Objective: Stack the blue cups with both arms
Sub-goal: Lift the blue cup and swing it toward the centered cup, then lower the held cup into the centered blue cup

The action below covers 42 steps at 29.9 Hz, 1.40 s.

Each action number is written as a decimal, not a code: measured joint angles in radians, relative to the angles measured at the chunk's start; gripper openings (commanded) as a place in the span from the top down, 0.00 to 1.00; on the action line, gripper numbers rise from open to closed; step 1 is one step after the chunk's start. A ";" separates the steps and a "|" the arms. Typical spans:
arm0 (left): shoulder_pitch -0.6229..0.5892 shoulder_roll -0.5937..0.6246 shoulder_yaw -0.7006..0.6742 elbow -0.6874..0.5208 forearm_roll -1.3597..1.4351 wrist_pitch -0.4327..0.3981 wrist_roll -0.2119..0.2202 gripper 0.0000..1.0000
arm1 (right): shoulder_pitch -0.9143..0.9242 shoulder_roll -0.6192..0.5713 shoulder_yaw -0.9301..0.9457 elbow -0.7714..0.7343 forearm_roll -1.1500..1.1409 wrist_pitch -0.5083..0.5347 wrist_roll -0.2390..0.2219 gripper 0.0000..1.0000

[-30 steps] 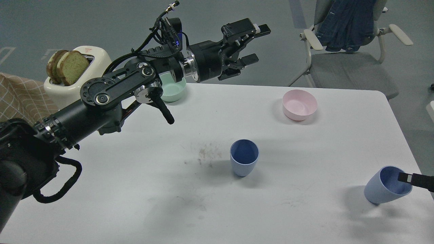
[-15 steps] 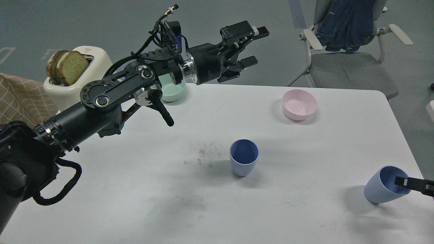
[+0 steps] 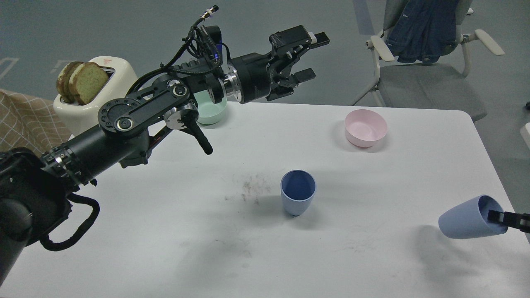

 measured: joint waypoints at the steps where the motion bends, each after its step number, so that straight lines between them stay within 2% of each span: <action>1: 0.000 0.002 0.000 -0.001 0.000 0.000 0.001 0.05 | 0.008 -0.015 0.019 0.013 0.000 -0.002 0.001 1.00; 7: 0.000 0.007 0.001 -0.003 0.000 -0.001 0.001 0.05 | 0.171 -0.086 0.084 0.045 -0.120 0.000 0.002 1.00; 11: -0.001 0.006 0.003 0.003 0.001 0.002 0.003 0.05 | 0.276 -0.060 0.088 0.067 -0.279 0.007 0.005 1.00; 17: -0.010 0.004 0.003 0.056 0.003 0.006 0.003 0.05 | 0.347 -0.027 0.089 0.135 -0.316 0.042 0.009 1.00; 20: -0.018 0.004 0.002 0.100 0.003 0.006 -0.001 0.05 | 0.419 0.036 0.089 0.137 -0.329 0.082 0.010 1.00; 29: -0.027 0.020 0.000 0.117 0.000 0.004 -0.002 0.05 | 0.661 0.380 0.048 0.035 -0.527 0.100 0.011 1.00; 34: -0.029 0.026 0.000 0.117 0.000 0.004 0.000 0.05 | 0.761 0.469 -0.051 0.004 -0.545 0.100 0.016 1.00; 38: -0.029 0.031 0.001 0.121 0.001 0.004 0.000 0.05 | 0.888 0.481 -0.257 0.009 -0.542 0.100 0.060 1.00; 42: -0.030 0.034 0.003 0.128 0.002 0.004 0.000 0.05 | 0.995 0.486 -0.444 0.028 -0.541 0.100 0.068 1.00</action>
